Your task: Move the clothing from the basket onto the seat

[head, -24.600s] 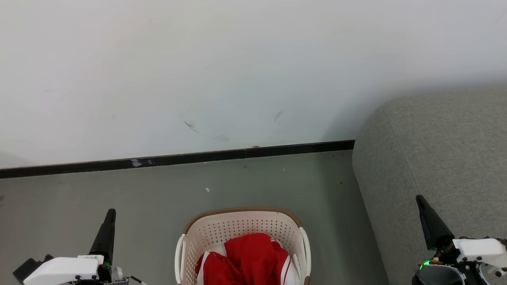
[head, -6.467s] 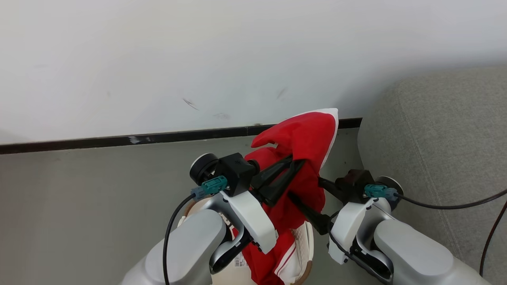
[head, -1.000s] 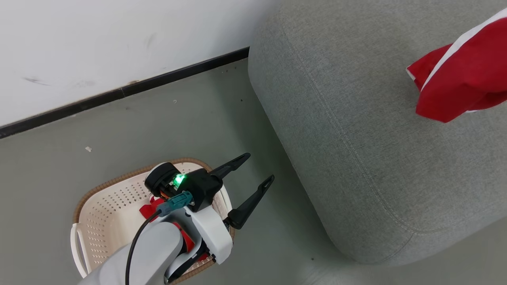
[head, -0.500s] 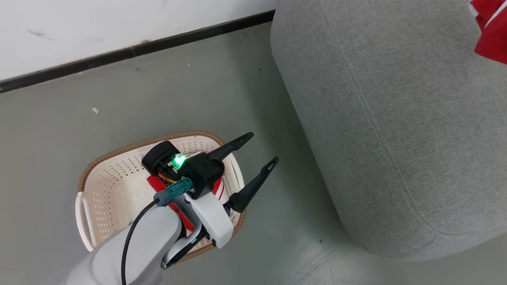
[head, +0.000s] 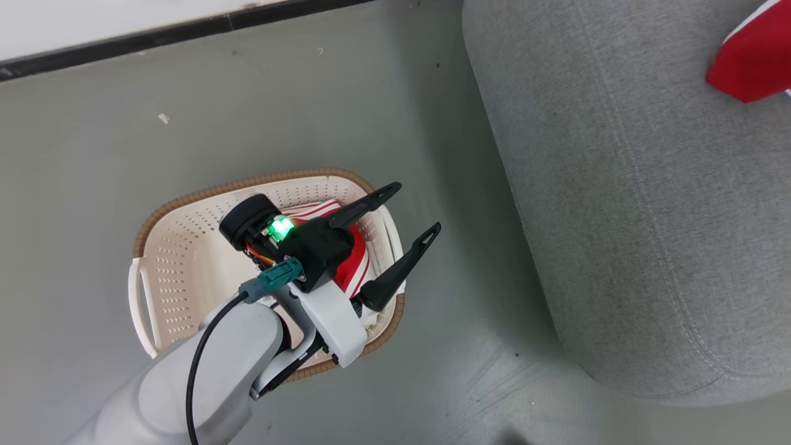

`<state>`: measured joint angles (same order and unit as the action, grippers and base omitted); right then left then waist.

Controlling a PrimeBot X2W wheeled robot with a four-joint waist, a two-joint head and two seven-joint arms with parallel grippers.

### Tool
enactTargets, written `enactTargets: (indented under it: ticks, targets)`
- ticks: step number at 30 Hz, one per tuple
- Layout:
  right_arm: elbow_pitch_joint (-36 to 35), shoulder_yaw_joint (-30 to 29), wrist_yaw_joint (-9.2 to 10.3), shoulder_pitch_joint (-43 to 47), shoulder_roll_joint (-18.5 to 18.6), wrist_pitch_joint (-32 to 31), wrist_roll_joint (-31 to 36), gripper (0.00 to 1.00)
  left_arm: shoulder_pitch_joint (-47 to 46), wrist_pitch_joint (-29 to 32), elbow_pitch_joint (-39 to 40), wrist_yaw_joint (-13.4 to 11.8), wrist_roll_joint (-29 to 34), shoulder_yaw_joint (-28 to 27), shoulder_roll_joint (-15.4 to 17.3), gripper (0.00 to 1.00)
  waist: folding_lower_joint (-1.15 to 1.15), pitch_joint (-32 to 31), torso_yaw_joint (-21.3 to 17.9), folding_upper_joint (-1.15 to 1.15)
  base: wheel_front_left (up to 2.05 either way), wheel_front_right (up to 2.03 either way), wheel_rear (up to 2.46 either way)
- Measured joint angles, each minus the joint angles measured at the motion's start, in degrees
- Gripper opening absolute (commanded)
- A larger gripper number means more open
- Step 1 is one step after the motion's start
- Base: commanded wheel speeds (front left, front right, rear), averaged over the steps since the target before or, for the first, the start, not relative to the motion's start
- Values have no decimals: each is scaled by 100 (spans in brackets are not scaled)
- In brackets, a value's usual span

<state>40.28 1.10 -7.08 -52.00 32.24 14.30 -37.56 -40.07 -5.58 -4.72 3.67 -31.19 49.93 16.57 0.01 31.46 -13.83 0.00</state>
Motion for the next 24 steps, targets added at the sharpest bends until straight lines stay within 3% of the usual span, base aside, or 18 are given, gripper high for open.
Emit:
enactTargets:
  ticks: [8,22,24]
  targets:
    - [182,338,0,35,7,-36,-20,0,-197,2,13,18,51,2,5,100,0,198,129,0,0,0,0]
    - [377,1098,0,273,-197,-795,-693,0,-238,-57,-158,108,55,-5,32,100,0,107,17,0,0,0,0]
    - [383,1136,0,343,-201,-913,-835,4,-238,-64,-188,109,49,-11,35,100,0,72,-7,0,0,0,0]
